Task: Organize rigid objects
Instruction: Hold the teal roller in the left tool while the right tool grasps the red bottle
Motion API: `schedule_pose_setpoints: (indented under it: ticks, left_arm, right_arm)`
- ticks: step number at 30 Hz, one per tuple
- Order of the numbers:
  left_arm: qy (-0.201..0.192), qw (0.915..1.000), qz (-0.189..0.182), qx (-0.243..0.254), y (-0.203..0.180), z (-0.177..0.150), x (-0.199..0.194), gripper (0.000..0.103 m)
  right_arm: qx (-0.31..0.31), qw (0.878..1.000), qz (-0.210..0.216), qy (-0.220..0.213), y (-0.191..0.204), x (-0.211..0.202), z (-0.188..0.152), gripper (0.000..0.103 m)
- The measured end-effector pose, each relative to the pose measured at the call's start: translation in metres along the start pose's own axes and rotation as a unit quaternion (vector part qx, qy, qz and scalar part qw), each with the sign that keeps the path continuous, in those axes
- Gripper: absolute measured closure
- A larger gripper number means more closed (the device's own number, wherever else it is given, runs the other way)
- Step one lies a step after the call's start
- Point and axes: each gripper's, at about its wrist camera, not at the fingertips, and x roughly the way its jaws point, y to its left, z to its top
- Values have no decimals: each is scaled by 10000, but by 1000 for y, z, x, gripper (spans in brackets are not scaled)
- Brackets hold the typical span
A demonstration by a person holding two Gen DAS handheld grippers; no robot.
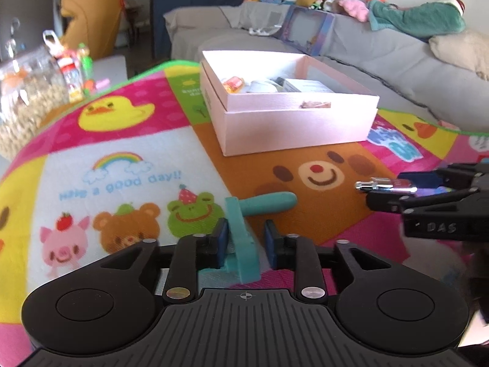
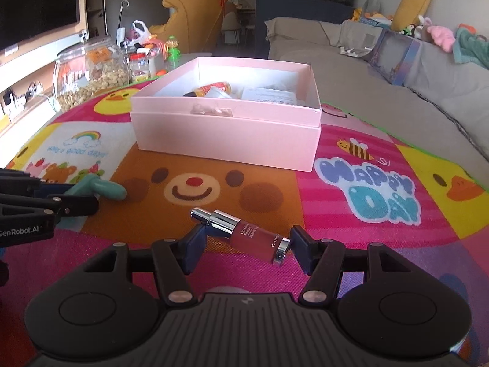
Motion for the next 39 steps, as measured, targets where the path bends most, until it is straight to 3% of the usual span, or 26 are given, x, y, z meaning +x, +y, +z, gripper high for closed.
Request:
schedule_pose_setpoints:
  ticks: [2, 4, 10, 16, 20, 26, 28, 30, 32, 39]
  left_arm:
    - [102, 9998, -176, -87, 1, 4, 2, 54]
    - [186, 9995, -242, -118, -2, 8, 4, 47]
    - [144, 9999, 5, -73, -17, 13, 14, 40]
    - [36, 9996, 285, -81, -25, 15, 20, 40]
    - [-68, 9990, 443, 80, -30, 11, 20, 42]
    - [-184, 9991, 367, 72, -26, 7, 17, 42]
    - [-221, 9990, 366, 112, -26, 5, 17, 42]
    - [-258, 9990, 334, 123, -26, 3, 16, 42]
    - [-285, 9992, 273, 85, -24, 2, 14, 42]
    - [-295, 9995, -101, -85, -17, -1, 4, 42]
  right_arm:
    - [10, 10000, -11, -21, 1, 1, -1, 40]
    - [24, 10000, -17, -51, 1, 1, -2, 39]
    - [47, 9999, 29, -88, 0, 0, -4, 36]
    - [59, 10000, 23, -66, 1, 1, -3, 31]
    - [205, 9998, 17, 49, 4, 7, 4, 21]
    - [501, 9987, -101, 69, 4, 15, 12, 21]
    - [472, 9988, -141, 17, 5, 13, 11, 27]
    - [426, 9990, -137, -14, 5, 10, 10, 46]
    - [370, 9992, -132, -10, 3, 7, 9, 57]
    - [184, 9998, -55, -22, -2, -4, 7, 81]
